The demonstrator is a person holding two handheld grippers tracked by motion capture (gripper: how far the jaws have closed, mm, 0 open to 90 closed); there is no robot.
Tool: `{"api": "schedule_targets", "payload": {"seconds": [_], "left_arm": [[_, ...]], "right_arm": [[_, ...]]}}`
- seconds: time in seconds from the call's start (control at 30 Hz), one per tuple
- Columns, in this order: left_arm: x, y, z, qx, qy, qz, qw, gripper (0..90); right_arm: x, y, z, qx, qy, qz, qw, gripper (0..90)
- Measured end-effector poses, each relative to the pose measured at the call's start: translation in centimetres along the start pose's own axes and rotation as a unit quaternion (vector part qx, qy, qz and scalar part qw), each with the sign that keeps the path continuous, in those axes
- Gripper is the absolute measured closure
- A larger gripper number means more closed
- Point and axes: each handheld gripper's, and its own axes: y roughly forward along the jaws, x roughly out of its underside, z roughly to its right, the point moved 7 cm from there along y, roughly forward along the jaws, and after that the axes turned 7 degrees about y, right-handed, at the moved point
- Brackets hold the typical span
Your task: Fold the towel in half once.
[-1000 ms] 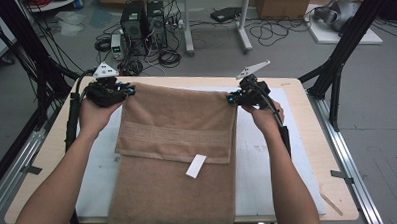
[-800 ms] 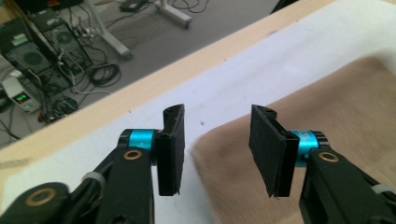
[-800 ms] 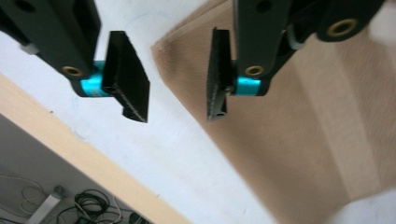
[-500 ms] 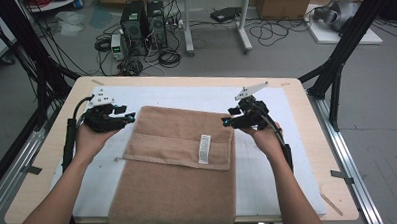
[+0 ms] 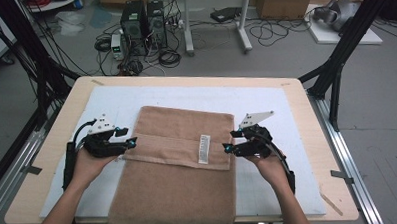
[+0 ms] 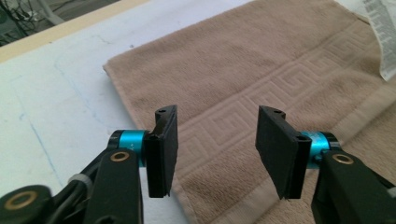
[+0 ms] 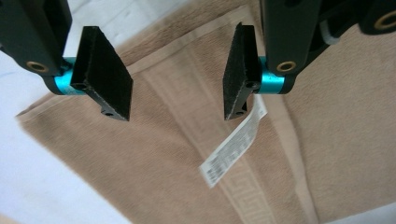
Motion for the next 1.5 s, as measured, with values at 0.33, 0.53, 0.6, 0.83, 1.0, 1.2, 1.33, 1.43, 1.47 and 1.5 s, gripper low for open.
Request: {"api": "schedule_targets", "payload": {"seconds": [0.33, 0.53, 0.6, 0.83, 1.0, 1.2, 1.33, 1.43, 1.47, 1.5], "left_arm": [[2.7, 1.7, 1.6, 0.036, 0.001, -0.033, 0.9988, 57.7], [4.0, 3.0, 2.5, 0.056, 0.008, -0.071, 0.9958, 64.7], [4.1, 3.2, 2.7, 0.051, 0.014, -0.07, 0.9961, 67.3], [4.2, 3.2, 2.9, 0.055, 0.015, -0.064, 0.9963, 77.8], [4.2, 3.2, 2.7, 0.06, -0.003, -0.058, 0.9965, 82.6], [4.0, 3.0, 2.7, 0.056, -0.003, -0.056, 0.9969, 85.1], [3.7, 2.7, 2.7, 0.052, -0.005, -0.046, 0.9976, 85.6], [3.4, 2.4, 2.6, 0.046, -0.004, -0.039, 0.9982, 85.7], [3.3, 2.3, 2.6, 0.045, -0.004, -0.037, 0.9983, 85.7], [3.3, 2.2, 2.6, 0.044, -0.003, -0.034, 0.9984, 85.7]], "right_arm": [[3.4, 2.3, -1.3, -0.015, 0.002, -0.029, 0.9995, 52.8], [4.7, 4.0, -1.5, -0.025, 0.0, -0.055, 0.9982, 58.6], [4.9, 4.1, -1.5, -0.026, 0.004, -0.049, 0.9984, 62.1], [4.8, 4.1, -1.3, -0.022, -0.001, -0.047, 0.9986, 74.4], [4.8, 4.1, -1.1, -0.034, 0.007, -0.048, 0.9982, 80.6], [4.5, 4.0, -1.2, -0.033, -0.006, -0.051, 0.9981, 83.4], [4.3, 3.8, -1.2, -0.034, -0.007, -0.051, 0.9981, 83.8], [4.1, 3.5, -1.4, -0.032, -0.015, -0.054, 0.9979, 84.0], [4.0, 3.4, -1.4, -0.031, -0.017, -0.052, 0.998, 84.1], [3.9, 3.3, -1.4, -0.032, -0.017, -0.052, 0.998, 84.1]]}}
